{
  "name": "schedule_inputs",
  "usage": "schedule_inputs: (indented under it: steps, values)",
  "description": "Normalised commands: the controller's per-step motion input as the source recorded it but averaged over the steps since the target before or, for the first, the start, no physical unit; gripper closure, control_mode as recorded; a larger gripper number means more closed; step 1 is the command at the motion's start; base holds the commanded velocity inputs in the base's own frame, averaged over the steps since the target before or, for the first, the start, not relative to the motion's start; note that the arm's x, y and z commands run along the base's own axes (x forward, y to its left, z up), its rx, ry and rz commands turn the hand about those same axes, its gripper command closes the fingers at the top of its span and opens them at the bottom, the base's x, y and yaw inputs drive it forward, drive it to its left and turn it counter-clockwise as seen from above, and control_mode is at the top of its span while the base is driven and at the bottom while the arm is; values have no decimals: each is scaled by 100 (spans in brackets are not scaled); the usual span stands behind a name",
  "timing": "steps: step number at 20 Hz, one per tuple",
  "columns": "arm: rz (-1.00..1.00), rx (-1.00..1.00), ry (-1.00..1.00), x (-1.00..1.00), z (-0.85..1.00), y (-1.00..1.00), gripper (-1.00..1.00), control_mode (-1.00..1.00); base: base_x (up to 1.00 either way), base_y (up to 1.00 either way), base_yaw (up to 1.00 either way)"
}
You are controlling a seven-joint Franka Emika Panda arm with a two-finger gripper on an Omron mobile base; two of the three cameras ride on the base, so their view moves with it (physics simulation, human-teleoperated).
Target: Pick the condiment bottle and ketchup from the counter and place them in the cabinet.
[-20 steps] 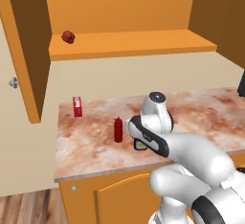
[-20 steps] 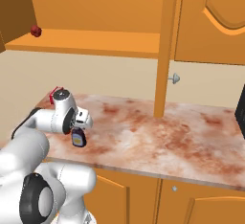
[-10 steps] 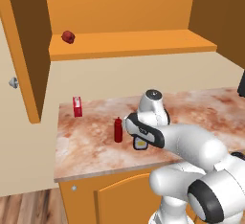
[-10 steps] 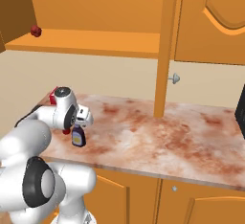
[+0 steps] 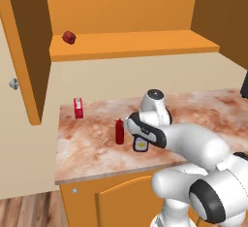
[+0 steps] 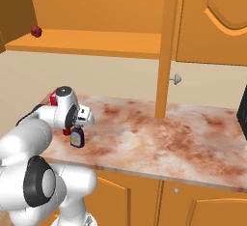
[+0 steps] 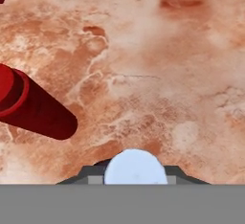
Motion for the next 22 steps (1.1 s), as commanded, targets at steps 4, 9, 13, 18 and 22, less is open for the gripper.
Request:
schedule_inputs:
  steps: [4, 9, 13, 18, 22]
  values:
    - [0, 0, -4, -19, 6, -8, 100, -100, 0, 0, 0]
    - [0, 0, -6, -23, 49, 0, 100, -100, 0, 0, 0]
    - [0, 0, -11, -32, 95, 0, 100, -100, 0, 0, 0]
    - [1, 0, -11, -41, 100, 0, 100, -100, 0, 0, 0]
    - [0, 0, -8, -37, 100, 0, 100, -100, 0, 0, 0]
